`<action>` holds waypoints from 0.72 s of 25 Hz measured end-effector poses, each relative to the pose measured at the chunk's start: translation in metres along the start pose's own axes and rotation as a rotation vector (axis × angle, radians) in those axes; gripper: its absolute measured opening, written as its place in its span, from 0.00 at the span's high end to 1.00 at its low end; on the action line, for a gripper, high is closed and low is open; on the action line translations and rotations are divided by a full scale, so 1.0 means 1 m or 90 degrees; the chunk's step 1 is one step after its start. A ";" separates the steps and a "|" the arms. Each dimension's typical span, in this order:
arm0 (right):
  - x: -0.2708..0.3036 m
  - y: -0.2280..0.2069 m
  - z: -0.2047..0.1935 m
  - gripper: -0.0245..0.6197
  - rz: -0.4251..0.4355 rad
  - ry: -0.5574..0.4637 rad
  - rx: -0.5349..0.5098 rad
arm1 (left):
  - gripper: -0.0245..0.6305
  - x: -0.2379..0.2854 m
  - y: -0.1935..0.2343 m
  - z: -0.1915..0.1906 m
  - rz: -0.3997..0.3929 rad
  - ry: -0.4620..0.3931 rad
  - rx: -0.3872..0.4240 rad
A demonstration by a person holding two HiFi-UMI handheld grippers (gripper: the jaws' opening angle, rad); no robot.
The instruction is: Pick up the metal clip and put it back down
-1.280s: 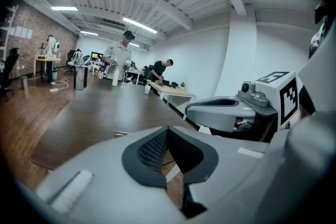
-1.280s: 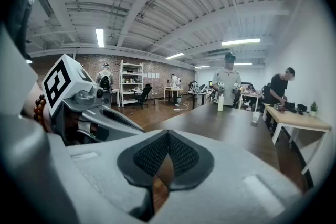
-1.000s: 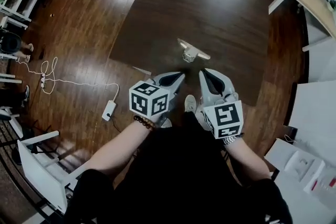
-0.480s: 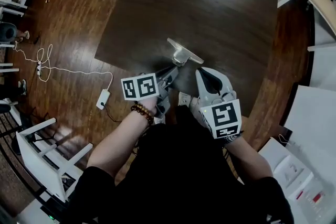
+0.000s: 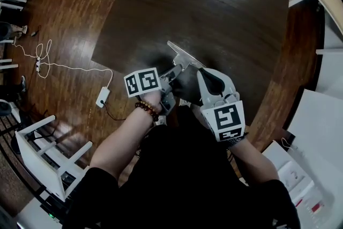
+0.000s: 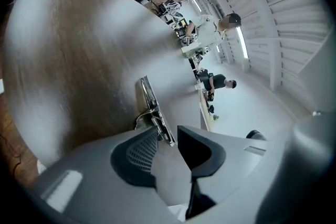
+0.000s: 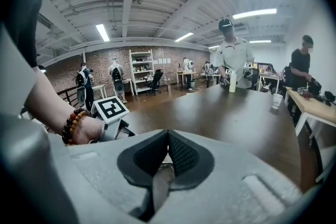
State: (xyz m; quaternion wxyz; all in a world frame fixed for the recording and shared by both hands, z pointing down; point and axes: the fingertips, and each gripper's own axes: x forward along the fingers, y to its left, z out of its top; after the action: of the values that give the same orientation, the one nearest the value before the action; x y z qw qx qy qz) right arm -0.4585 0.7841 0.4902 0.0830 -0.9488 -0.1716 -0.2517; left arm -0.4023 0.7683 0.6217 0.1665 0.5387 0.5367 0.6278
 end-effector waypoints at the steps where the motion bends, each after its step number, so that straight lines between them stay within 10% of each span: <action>1: 0.001 -0.001 0.000 0.97 0.000 0.001 0.001 | 0.76 0.003 0.001 0.001 0.005 -0.002 -0.003; 18: 0.005 -0.016 0.002 0.97 0.006 -0.005 0.007 | 0.90 0.014 0.000 0.011 0.015 -0.034 -0.023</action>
State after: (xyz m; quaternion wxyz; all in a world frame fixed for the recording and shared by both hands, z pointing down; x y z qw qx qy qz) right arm -0.4594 0.8006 0.4919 0.0887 -0.9502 -0.1689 -0.2464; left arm -0.3984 0.7847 0.6273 0.1834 0.5584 0.5141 0.6247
